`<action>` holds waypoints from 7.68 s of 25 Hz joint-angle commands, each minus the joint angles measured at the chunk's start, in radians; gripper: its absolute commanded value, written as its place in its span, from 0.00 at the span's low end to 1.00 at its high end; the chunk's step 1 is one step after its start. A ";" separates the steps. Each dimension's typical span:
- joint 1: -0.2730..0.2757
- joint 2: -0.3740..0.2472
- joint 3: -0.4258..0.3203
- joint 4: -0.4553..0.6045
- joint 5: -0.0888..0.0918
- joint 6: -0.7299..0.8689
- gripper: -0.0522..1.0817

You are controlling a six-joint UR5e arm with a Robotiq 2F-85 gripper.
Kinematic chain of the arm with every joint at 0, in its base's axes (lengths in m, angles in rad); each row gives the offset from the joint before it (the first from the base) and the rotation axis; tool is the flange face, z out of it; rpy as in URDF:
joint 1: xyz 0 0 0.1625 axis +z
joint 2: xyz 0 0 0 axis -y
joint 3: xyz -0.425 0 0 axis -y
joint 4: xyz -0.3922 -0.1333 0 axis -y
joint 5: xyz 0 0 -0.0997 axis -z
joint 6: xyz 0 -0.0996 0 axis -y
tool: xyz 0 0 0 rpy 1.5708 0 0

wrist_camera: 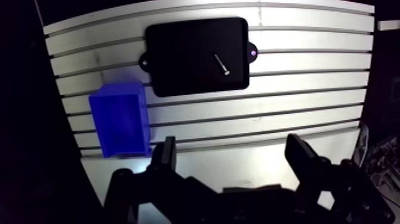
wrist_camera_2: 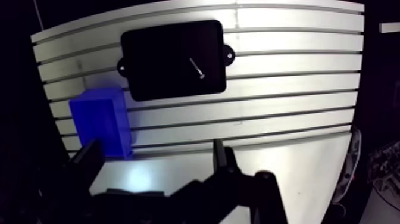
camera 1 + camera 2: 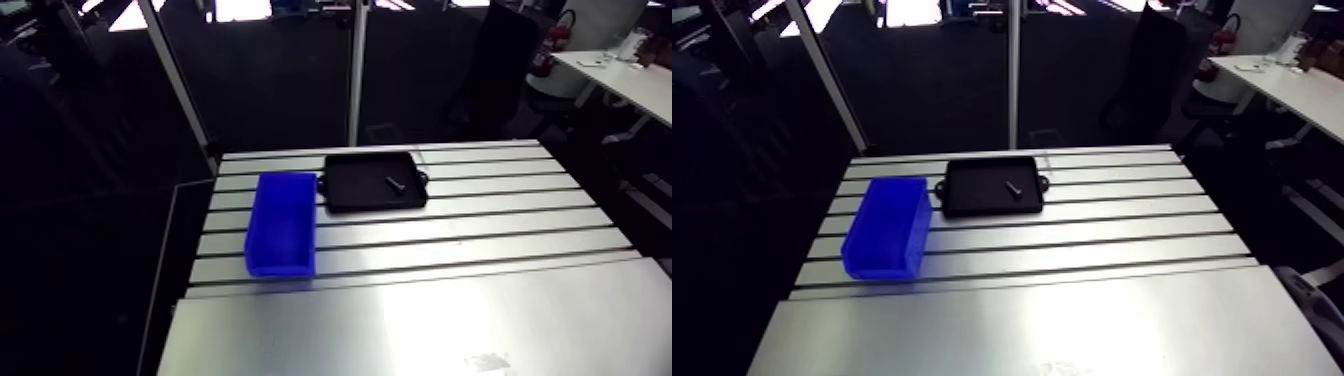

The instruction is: Pick up the M10 bolt from the tray and put it into the blue bin.

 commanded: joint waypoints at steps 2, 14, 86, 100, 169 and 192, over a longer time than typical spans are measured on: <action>-0.005 0.017 0.033 -0.031 0.008 -0.008 0.05; -0.007 0.025 0.040 -0.051 0.010 -0.007 0.05; -0.047 0.135 0.459 -0.569 -0.003 -0.642 0.28; -0.043 0.174 0.462 -0.592 -0.035 -0.642 0.36; -0.039 0.197 0.496 -0.643 -0.046 -0.641 0.85; -0.031 0.074 0.430 -0.511 -0.064 -0.676 0.97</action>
